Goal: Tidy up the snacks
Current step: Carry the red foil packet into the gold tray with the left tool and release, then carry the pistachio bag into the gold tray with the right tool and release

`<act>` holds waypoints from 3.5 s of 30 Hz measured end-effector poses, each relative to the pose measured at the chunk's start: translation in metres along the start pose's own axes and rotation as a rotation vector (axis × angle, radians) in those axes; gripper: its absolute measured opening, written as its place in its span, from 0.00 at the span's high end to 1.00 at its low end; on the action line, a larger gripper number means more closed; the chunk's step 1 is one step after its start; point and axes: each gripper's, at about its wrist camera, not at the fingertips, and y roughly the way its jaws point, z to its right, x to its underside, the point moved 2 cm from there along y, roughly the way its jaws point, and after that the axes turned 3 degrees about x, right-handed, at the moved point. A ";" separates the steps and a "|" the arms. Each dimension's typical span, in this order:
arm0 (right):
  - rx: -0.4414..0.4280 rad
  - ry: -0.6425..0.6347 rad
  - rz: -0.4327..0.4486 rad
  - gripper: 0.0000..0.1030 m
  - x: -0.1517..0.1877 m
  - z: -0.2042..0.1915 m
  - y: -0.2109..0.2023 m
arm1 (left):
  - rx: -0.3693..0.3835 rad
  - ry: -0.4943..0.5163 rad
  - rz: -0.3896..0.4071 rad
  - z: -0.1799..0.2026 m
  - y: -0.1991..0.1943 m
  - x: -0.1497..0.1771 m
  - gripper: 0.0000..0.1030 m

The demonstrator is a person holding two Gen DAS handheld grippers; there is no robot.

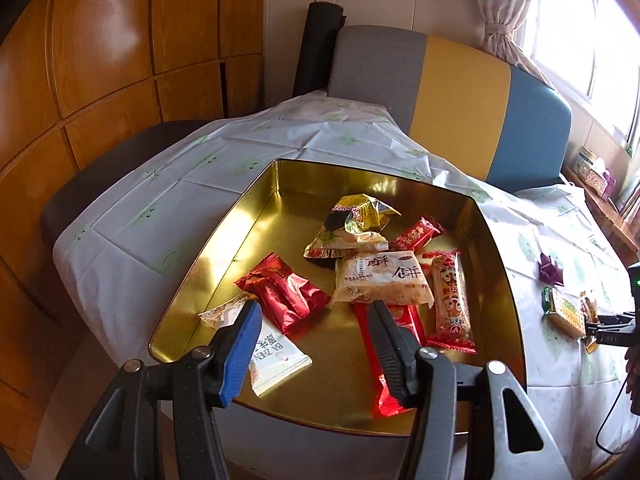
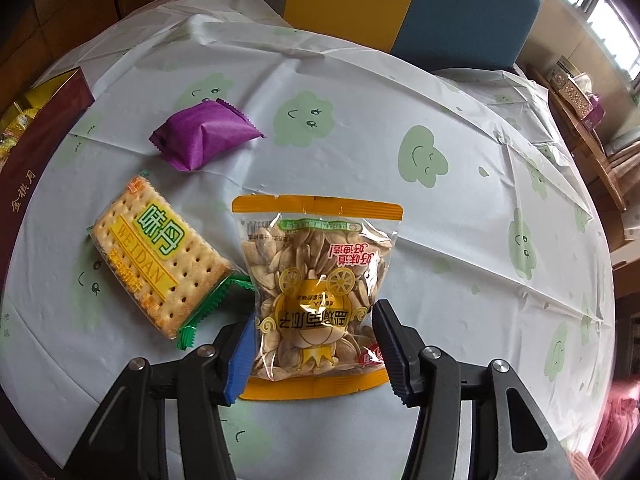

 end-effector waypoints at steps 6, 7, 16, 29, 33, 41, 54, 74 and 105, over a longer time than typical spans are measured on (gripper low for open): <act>0.030 0.054 -0.009 0.46 -0.002 0.017 0.002 | -0.002 0.001 -0.005 -0.004 -0.001 0.002 0.46; 0.037 0.062 -0.009 0.46 -0.003 0.020 0.002 | -0.002 0.000 -0.004 -0.005 -0.002 0.002 0.46; 0.075 0.133 -0.003 0.47 -0.007 0.044 0.005 | -0.015 0.015 0.028 -0.007 -0.010 0.003 0.46; -0.021 0.218 0.025 0.47 -0.017 0.053 0.007 | -0.024 0.011 0.036 -0.015 -0.015 0.003 0.46; -0.069 0.181 0.017 0.53 -0.020 0.038 -0.001 | -0.026 0.003 0.043 -0.019 -0.017 0.002 0.46; -0.051 0.090 0.066 0.62 -0.028 0.006 -0.026 | -0.021 -0.014 0.054 -0.026 -0.021 0.002 0.46; -0.122 0.215 0.093 0.75 -0.012 0.005 -0.031 | -0.009 -0.024 0.060 -0.028 -0.022 0.004 0.46; -0.548 0.065 0.278 0.79 -0.034 -0.140 -0.117 | -0.048 -0.045 0.058 -0.036 -0.017 0.005 0.46; -0.420 -0.170 0.339 0.48 -0.030 -0.212 -0.128 | -0.051 -0.065 0.047 -0.041 -0.015 0.009 0.46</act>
